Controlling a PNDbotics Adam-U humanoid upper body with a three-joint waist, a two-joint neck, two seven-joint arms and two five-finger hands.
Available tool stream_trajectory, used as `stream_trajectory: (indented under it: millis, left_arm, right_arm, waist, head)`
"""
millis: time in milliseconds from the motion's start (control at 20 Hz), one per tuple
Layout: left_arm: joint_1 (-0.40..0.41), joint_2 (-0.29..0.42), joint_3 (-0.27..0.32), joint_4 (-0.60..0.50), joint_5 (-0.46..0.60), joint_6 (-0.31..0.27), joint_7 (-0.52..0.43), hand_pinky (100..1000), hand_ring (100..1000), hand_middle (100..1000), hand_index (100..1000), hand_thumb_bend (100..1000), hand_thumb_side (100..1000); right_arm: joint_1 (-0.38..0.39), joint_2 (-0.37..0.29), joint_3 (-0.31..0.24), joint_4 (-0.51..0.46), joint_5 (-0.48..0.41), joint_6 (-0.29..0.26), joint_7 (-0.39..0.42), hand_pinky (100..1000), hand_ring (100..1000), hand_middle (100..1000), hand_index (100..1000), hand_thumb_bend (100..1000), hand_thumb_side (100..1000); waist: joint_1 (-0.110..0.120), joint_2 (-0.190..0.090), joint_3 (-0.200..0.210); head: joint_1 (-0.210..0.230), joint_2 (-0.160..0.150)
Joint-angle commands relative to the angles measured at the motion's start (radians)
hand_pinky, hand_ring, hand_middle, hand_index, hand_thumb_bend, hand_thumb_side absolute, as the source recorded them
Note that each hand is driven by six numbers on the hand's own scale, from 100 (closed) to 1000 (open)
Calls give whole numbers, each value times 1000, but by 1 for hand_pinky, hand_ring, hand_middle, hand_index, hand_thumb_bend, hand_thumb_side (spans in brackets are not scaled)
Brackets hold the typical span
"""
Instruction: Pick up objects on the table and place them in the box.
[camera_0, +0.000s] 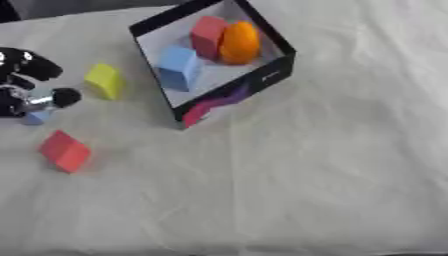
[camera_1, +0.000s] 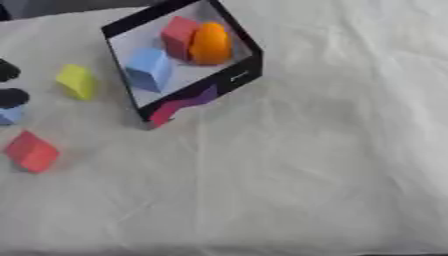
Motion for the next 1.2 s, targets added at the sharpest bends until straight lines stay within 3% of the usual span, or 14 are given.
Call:
stream_trajectory:
  millis: [50, 400, 500, 550, 650, 1200]
  left_arm:
    - [-1, 45, -6, 8, -31, 12, -33, 873, 794, 737, 789, 734, 493]
    - [-3, 42, -39, 59, -65, 23, -63, 874, 800, 743, 801, 738, 409]
    - [-10, 40, -48, 75, -74, 27, -62, 874, 801, 744, 804, 713, 348]
    - [-14, 38, -52, 84, -78, 29, -60, 875, 802, 745, 804, 678, 274]
    - [-19, 36, -58, 98, -85, 34, -53, 876, 803, 745, 804, 677, 250]
    - [-12, 24, -72, 155, -90, 46, -44, 865, 792, 730, 786, 711, 320]
  right_arm:
    - [-8, -36, -9, -13, 5, 4, -1, 761, 788, 760, 873, 100, 614]
    - [-11, -32, -4, -12, 5, 6, 3, 760, 786, 758, 872, 100, 616]
    - [-13, -30, -2, -12, 5, 6, 5, 760, 786, 758, 872, 100, 615]
    - [-14, -29, -2, -12, 5, 7, 6, 760, 786, 757, 872, 100, 616]
    - [-15, -28, 0, -12, 5, 8, 8, 760, 785, 757, 872, 100, 617]
    - [-19, -25, 2, -12, 8, 9, 13, 763, 786, 754, 872, 100, 623]
  waist:
    - [9, -4, 1]
    - [11, -6, -6]
    - [11, -7, -8]
    - [12, -7, -9]
    - [12, -8, -11]
    - [15, -7, -17]
  head:
    - [8, 6]
    - [16, 2]
    - [17, 0]
    - [18, -1]
    - [20, -2]
    - [28, -9]
